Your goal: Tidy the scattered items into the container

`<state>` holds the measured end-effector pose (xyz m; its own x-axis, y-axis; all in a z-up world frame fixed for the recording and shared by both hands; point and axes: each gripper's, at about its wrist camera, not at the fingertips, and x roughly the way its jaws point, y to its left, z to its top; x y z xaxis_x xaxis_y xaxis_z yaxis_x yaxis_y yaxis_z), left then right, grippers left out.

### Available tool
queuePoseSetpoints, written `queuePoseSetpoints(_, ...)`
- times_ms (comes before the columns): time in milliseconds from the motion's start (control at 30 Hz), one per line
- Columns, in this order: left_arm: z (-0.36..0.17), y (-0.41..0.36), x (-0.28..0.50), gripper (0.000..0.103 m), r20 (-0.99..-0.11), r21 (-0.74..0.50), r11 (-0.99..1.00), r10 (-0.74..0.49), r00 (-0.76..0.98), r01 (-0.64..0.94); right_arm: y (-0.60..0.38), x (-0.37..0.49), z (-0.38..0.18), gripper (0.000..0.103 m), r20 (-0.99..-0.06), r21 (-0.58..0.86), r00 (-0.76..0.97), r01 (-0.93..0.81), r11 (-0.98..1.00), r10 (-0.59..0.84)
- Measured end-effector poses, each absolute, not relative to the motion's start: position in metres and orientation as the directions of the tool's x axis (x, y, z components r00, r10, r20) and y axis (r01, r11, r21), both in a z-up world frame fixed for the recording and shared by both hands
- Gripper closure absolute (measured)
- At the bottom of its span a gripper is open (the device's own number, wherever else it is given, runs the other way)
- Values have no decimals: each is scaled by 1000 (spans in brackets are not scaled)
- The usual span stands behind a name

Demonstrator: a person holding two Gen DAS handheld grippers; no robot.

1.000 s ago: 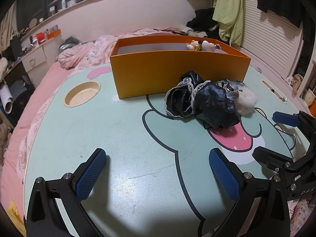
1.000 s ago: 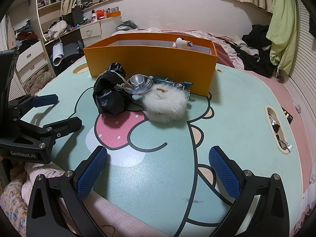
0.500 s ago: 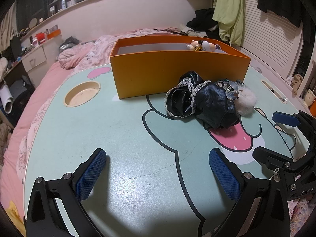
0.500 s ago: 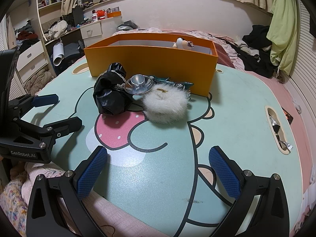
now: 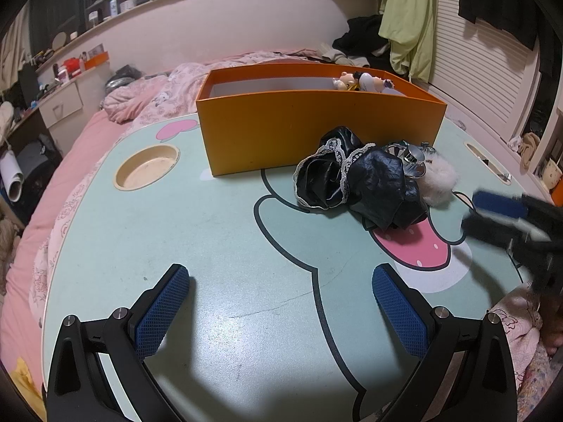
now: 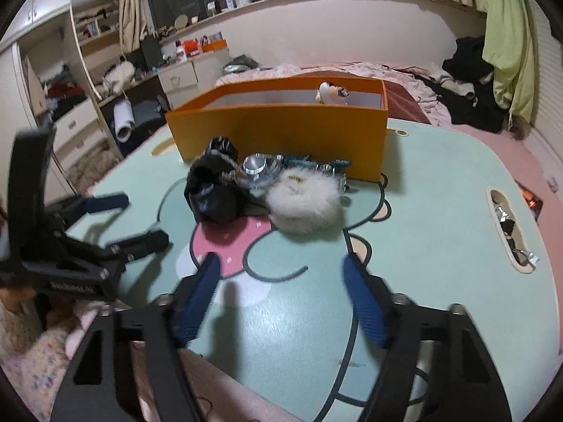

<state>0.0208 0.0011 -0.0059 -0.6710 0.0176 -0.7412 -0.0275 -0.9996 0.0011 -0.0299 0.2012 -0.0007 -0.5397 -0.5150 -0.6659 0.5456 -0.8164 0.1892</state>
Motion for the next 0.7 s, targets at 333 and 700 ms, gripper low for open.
queuePoseSetpoints(333, -6, 1, 21, 0, -741, 1, -1000, 18, -671, -28, 172, -55, 27, 41, -611, 156, -596, 554, -818, -520)
queuePoseSetpoints(700, -6, 0, 21, 0, -741, 0, -1000, 19, -672, -28, 137, -77, 8, 74, -700, 36, -559, 595, -803, -445)
